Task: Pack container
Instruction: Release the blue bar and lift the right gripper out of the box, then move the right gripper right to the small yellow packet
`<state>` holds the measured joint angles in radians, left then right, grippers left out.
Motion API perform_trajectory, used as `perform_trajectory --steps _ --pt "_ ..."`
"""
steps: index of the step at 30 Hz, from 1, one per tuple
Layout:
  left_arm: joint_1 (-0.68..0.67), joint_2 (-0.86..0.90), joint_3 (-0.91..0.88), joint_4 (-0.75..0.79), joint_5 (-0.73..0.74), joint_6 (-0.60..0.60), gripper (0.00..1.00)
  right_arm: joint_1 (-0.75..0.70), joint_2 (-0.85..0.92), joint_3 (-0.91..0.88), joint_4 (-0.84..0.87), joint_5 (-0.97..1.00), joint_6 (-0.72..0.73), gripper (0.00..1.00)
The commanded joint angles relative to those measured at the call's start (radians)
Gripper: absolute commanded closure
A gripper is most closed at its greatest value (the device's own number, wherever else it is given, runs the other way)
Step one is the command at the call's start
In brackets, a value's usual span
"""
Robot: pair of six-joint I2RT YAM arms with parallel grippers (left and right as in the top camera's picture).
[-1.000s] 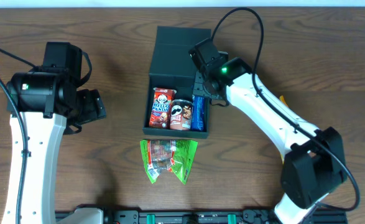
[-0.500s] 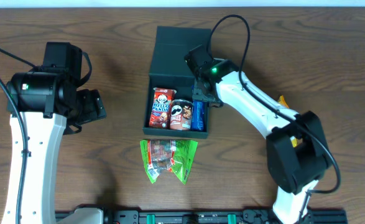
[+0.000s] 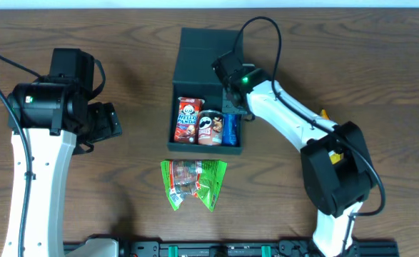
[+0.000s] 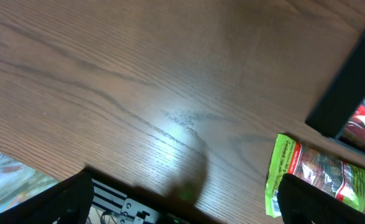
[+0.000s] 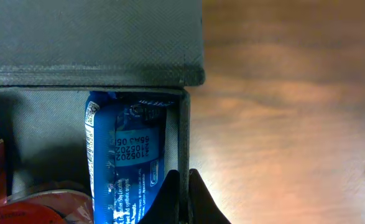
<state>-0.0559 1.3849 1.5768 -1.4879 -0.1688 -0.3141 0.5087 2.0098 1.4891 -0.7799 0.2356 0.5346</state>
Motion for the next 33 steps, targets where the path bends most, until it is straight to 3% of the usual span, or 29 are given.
perform_trajectory --steps 1,6,10,19,33 --pt "0.005 0.001 -0.004 -0.003 -0.017 -0.003 0.05 -0.067 0.012 -0.005 0.014 0.091 -0.145 0.99" --pt "0.005 0.001 -0.004 -0.003 -0.018 -0.003 0.05 -0.161 0.012 -0.005 0.020 0.071 -0.166 0.99" --pt "0.005 0.001 -0.004 -0.003 -0.017 -0.003 0.05 -0.224 0.012 -0.005 0.021 -0.079 -0.227 0.99" --pt "0.005 0.001 -0.004 -0.003 -0.017 -0.003 0.05 -0.216 0.012 -0.005 0.027 -0.109 -0.394 0.98" --pt "0.005 0.001 -0.004 -0.003 -0.017 -0.003 0.05 -0.214 0.012 -0.005 0.014 -0.109 -0.303 0.99"
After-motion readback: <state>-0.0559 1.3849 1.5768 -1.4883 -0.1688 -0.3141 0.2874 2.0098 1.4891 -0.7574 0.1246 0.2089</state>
